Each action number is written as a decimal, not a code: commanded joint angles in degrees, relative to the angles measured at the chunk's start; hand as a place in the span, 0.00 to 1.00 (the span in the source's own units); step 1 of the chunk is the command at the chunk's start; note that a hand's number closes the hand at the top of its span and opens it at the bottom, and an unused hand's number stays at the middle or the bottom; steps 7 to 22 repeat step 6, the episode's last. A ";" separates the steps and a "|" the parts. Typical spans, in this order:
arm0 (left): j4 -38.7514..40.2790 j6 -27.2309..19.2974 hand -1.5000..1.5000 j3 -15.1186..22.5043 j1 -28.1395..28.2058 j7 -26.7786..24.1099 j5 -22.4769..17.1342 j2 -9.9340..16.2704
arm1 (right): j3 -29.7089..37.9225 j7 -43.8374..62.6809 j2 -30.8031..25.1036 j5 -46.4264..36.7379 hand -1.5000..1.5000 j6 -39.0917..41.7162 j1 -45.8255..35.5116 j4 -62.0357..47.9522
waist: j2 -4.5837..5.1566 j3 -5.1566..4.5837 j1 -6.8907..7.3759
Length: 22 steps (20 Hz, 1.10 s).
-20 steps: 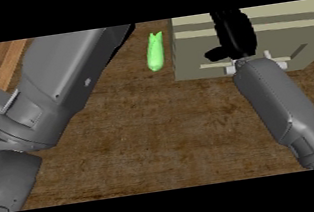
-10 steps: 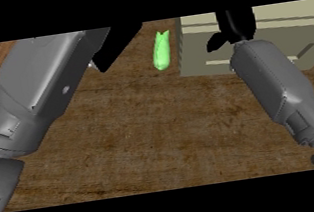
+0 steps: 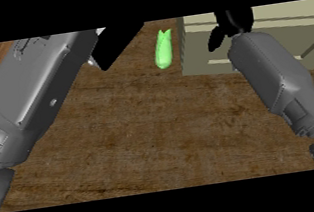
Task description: Pick up the can, place it into the drawer and close the drawer
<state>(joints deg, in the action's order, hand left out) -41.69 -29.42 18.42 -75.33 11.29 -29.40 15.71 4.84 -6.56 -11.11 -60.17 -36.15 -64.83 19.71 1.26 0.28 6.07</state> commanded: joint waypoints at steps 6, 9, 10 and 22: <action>-7.95 0.58 0.00 -0.01 5.10 2.46 -0.03 3.88 | 6.73 -7.12 0.15 7.31 0.00 0.81 -6.47 0.71 | -0.49 -0.19 0.34; -7.95 0.58 0.00 -0.01 5.10 2.46 -0.03 3.88 | 6.73 -7.12 0.15 7.31 0.00 0.81 -6.47 0.71 | -0.49 -0.19 0.34; -7.95 0.58 0.00 -0.01 5.10 2.46 -0.03 3.88 | 6.73 -7.12 0.15 7.31 0.00 0.81 -6.47 0.71 | -0.49 -0.19 0.34; -7.95 0.58 0.00 -0.01 5.10 2.46 -0.03 3.88 | 6.73 -7.12 0.15 7.31 0.00 0.81 -6.47 0.71 | -0.49 -0.19 0.34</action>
